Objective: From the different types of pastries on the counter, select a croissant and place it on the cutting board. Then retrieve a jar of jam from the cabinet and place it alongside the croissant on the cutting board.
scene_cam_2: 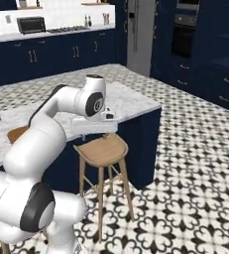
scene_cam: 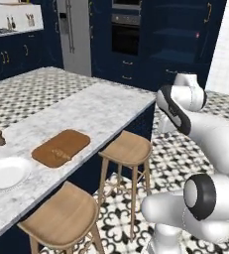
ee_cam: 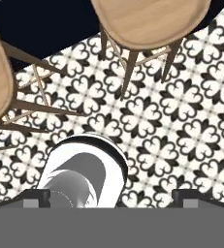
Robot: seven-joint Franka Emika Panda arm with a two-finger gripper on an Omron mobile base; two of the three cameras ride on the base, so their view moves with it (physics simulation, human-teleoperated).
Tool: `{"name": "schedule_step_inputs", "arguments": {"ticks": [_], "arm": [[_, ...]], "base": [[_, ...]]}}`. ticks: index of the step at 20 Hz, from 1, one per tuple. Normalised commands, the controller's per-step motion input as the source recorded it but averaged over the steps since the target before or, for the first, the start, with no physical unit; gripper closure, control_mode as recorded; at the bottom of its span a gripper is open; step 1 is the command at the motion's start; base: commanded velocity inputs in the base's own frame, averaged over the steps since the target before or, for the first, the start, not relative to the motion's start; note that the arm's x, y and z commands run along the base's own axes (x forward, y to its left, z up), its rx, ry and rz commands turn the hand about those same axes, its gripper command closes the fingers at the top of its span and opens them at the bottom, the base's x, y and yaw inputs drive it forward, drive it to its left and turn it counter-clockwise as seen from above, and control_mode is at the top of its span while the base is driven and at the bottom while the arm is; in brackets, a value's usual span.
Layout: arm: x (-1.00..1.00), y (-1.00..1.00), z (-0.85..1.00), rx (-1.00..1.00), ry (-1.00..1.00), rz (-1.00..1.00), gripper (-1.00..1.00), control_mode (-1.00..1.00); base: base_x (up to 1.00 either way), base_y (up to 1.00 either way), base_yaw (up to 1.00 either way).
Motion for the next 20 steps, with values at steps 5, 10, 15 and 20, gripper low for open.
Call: {"name": "schedule_step_inputs", "arguments": {"ticks": [5, 10, 15, 20], "arm": [[0.0, 0.0, 0.0, 0.0, 0.0, 0.0, -1.0, 1.0], [0.0, 0.0, 0.0, 0.0, 0.0, 0.0, -1.0, 1.0], [0.0, 0.0, 0.0, 0.0, 0.0, 0.0, -1.0, 1.0], [0.0, 0.0, 0.0, 0.0, 0.0, 0.0, -1.0, 1.0]], "base": [[0.0, -0.68, -0.64], [0.2, -0.5, -0.5], [0.96, -0.35, -0.39], [1.0, -0.57, -0.31]]}}
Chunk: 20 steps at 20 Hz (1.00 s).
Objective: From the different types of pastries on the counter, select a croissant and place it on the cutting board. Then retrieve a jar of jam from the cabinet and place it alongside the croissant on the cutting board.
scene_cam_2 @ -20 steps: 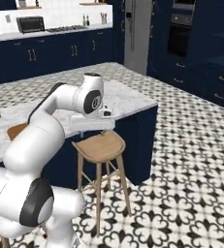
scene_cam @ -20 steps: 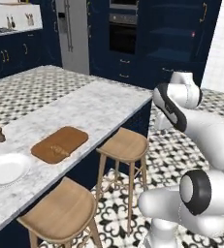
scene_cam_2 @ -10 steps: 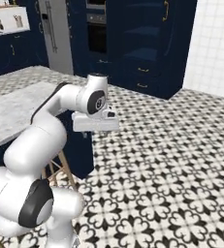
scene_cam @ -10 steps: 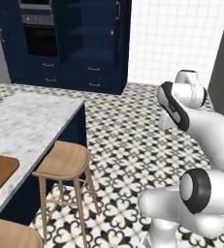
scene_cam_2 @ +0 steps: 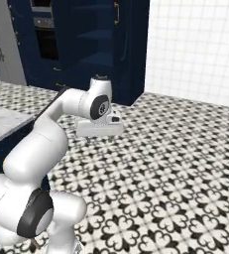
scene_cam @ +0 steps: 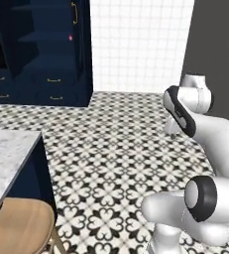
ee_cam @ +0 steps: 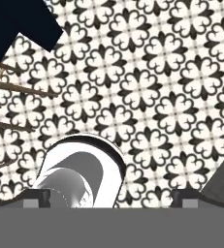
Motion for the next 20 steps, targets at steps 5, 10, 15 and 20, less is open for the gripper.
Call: {"name": "schedule_step_inputs", "arguments": {"ticks": [5, 10, 15, 20], "arm": [[0.0, 0.0, 0.0, 0.0, 0.0, 0.0, -1.0, 1.0], [0.0, 0.0, 0.0, 0.0, 0.0, 0.0, -1.0, 1.0], [0.0, 0.0, 0.0, 0.0, 0.0, 0.0, -1.0, 1.0], [0.0, 0.0, 0.0, 0.0, 0.0, 0.0, -1.0, 1.0]], "base": [[1.0, -0.19, -0.33], [1.0, 0.02, -0.31], [1.0, 0.31, -0.18], [1.0, 0.45, -0.16]]}}
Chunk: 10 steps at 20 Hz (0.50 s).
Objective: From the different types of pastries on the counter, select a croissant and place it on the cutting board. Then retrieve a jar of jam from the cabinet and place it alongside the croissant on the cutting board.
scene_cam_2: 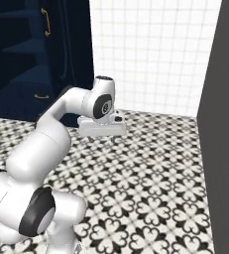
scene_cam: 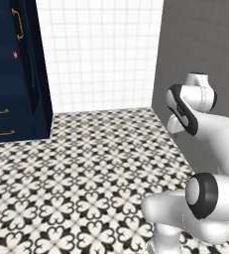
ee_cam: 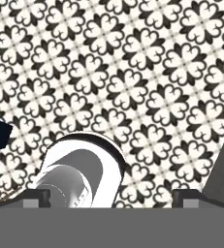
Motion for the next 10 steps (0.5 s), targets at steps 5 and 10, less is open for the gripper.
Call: {"name": "schedule_step_inputs", "arguments": {"ticks": [5, 10], "arm": [[0.0, 0.0, 0.0, 0.0, 0.0, 0.0, -1.0, 1.0], [0.0, 0.0, 0.0, 0.0, 0.0, 0.0, -1.0, 1.0]], "base": [[1.0, 0.35, -0.14], [1.0, 0.27, -0.1]]}}
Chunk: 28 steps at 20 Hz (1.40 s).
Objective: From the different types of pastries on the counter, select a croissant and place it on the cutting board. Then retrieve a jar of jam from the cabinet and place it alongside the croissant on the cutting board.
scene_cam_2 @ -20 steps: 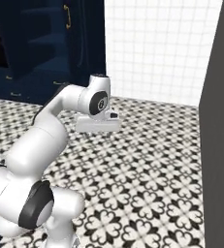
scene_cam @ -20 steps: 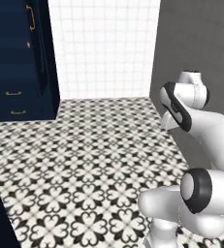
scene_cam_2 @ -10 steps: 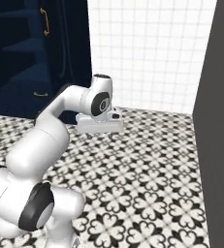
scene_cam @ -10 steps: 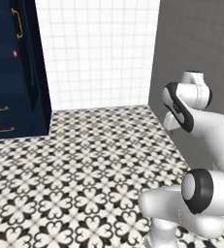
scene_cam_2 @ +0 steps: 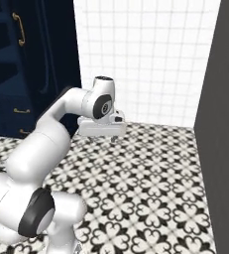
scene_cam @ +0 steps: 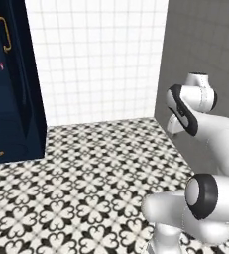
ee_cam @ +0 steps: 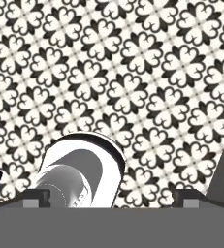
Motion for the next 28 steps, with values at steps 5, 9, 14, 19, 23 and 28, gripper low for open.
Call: {"name": "schedule_step_inputs", "arguments": {"ticks": [5, 9, 14, 19, 23, 28], "arm": [[0.0, 0.0, 0.0, 0.0, 0.0, 0.0, -1.0, 1.0], [0.0, 0.0, 0.0, 0.0, 0.0, 0.0, -1.0, 1.0], [0.0, 0.0, 0.0, 0.0, 0.0, 0.0, -1.0, 1.0], [0.0, 0.0, 0.0, 0.0, 0.0, 0.0, -1.0, 1.0], [0.0, 0.0, 0.0, 0.0, 0.0, 0.0, -1.0, 1.0], [0.0, 0.0, 0.0, 0.0, 0.0, 0.0, -1.0, 1.0]], "base": [[0.7, 0.5, -0.04], [0.19, 0.63, 0.0], [0.0, 0.71, 0.0], [0.15, 0.9, 0.0], [0.13, 0.97, 0.0], [0.0, 0.91, 0.0]]}}
